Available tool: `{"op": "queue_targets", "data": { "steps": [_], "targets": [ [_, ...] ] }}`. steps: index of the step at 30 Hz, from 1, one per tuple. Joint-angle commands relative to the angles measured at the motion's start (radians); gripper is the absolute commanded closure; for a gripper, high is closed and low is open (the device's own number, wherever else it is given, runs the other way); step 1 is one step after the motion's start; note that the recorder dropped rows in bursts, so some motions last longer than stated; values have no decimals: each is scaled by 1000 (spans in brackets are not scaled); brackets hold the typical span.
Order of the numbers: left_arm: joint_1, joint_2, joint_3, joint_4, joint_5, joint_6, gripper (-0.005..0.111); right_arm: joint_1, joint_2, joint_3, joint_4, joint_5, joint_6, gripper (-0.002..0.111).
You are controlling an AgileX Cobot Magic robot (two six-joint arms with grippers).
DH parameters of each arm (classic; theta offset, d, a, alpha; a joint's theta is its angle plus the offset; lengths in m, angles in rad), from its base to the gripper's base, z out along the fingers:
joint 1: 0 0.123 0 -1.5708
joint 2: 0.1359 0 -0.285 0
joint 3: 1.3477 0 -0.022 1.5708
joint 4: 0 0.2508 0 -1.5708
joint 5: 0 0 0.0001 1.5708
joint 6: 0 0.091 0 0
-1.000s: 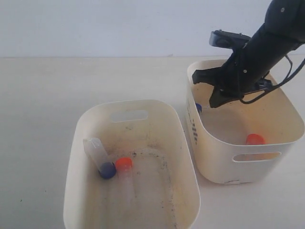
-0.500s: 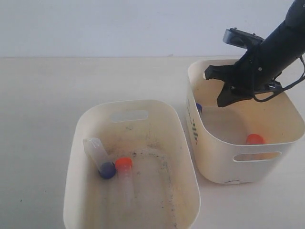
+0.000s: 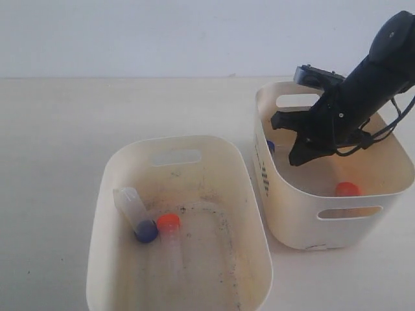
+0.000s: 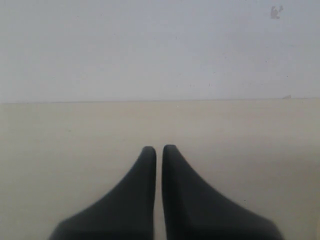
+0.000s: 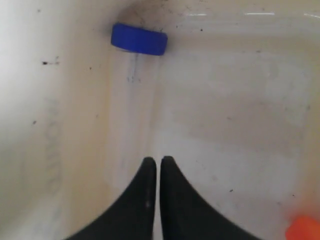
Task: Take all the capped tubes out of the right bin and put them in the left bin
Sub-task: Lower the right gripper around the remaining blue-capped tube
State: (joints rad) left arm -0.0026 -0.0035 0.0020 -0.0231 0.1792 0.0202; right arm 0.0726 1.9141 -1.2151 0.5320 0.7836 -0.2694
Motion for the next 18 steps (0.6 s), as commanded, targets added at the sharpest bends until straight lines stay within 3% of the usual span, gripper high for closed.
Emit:
{"op": "queue_targets", "data": {
  "steps": [1,6,14,18],
  "targets": [
    [-7,4,-2,-3,-7,-4,103,0,12,7,19,-19,1,85],
    [-7,4,-2,-3,-7,-4,103,0,36,7,30,-8,1,56],
    [-7,4,-2,-3,-7,-4,103,27,53,7,30,-39,-1,32],
    [-7,4,-2,-3,-7,-4,103,41,53,7,22,-60,-3,31]
  ]
}}
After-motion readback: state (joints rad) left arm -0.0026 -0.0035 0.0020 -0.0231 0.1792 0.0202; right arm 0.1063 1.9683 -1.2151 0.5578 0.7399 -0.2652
